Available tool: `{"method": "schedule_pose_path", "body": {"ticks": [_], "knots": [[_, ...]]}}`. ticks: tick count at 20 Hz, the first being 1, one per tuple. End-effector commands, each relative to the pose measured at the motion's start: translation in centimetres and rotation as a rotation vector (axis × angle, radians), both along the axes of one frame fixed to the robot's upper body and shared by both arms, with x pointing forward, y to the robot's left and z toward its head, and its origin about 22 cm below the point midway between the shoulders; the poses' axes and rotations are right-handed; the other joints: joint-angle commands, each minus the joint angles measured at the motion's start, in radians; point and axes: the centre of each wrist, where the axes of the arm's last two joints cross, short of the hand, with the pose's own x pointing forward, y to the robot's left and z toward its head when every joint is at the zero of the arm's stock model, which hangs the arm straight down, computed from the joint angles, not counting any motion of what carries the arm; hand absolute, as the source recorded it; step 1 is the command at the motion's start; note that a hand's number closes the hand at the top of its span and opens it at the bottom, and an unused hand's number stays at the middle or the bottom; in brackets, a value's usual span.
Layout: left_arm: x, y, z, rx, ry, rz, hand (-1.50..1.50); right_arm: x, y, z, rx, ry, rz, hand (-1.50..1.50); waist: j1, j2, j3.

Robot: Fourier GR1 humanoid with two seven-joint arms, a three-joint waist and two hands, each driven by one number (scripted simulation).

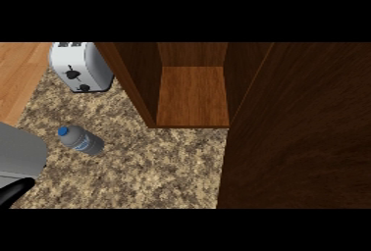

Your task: Pick up the bottled water, place it into the cabinet and close the cabinet

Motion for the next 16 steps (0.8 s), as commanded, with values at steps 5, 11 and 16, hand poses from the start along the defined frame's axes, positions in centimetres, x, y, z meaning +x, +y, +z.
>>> {"method": "schedule_pose_path", "body": {"ticks": [5,11,16], "knots": [[-2.6,-1.6,1.5,-0.011,0.023,0.014,-1.50,-0.7,2.9,0.7,-0.005,0.007,-0.007,-1.50,0.001,0.001,0.000],[-3.5,0.1,1.4,0.000,0.052,0.022,-1.50,-2.9,2.1,1.8,0.017,-0.007,-0.012,-1.50,0.001,-0.002,-0.001],[-3.1,0.1,1.9,0.001,0.085,0.040,-1.50,-2.2,2.7,1.6,0.012,-0.006,-0.025,-1.50,-0.001,0.000,0.000]]}}
